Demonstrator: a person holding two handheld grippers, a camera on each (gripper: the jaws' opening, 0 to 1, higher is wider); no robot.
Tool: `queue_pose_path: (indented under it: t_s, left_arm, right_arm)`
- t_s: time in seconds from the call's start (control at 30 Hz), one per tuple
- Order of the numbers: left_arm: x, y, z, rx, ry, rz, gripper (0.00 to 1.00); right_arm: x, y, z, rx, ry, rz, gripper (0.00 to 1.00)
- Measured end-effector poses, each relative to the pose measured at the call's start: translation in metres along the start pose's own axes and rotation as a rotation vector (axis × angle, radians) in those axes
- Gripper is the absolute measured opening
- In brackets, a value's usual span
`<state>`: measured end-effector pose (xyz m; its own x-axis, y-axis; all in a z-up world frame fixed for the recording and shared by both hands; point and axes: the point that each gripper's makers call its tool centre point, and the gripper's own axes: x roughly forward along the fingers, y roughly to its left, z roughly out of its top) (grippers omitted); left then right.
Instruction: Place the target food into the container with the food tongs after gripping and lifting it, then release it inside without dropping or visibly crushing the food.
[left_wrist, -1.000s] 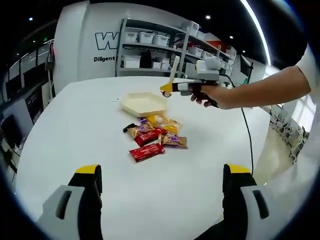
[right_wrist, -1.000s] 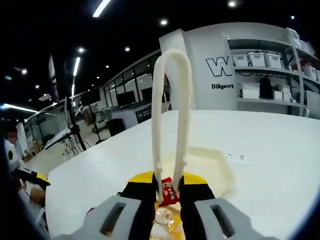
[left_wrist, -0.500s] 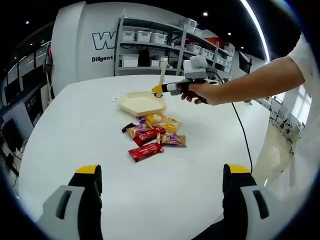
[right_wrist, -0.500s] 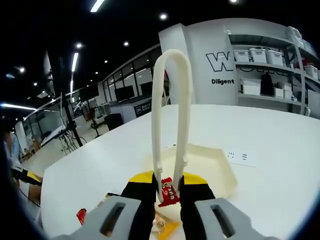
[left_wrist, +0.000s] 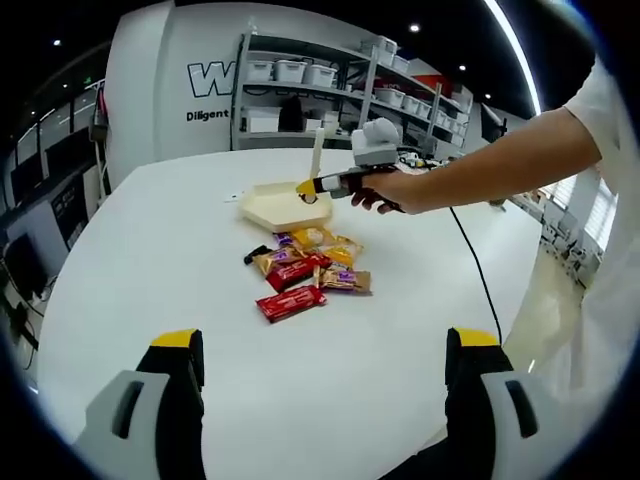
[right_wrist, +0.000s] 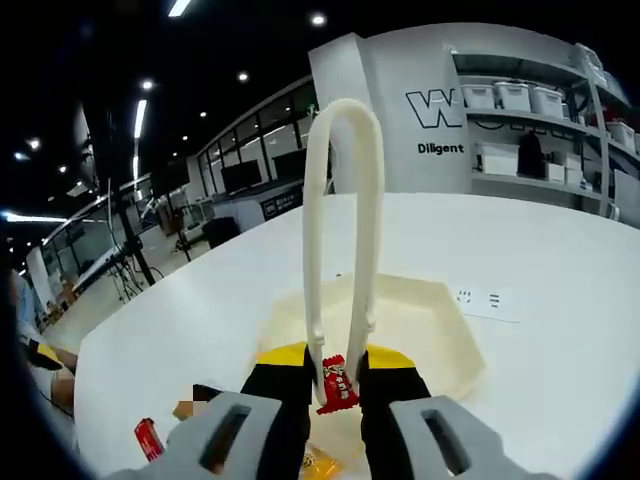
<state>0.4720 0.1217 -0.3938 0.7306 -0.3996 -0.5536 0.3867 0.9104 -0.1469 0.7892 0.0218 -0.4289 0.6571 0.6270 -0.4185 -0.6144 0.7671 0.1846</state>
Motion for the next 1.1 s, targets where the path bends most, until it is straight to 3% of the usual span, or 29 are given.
queue_pose_path:
  t_s: [0.23, 0.83, 0.93, 1.1]
  left_arm:
    - [0.001, 0.000, 0.002, 0.003, 0.002, 0.001, 0.99]
    - [0.000, 0.004, -0.001, -0.040, -0.001, 0.020, 0.99]
    - [0.000, 0.006, -0.001, -0.044, 0.001, 0.026, 0.99]
    - [0.001, 0.009, -0.002, -0.051, 0.008, 0.028, 0.99]
  right_arm:
    - [0.011, -0.010, -0.009, -0.005, 0.036, -0.019, 0.11]
    - [0.029, -0.010, -0.031, 0.019, 0.059, -0.033, 0.13]
    - [0.030, -0.011, -0.032, 0.028, 0.066, -0.034, 0.14]
    - [0.030, -0.010, -0.020, 0.029, 0.013, -0.025, 0.15]
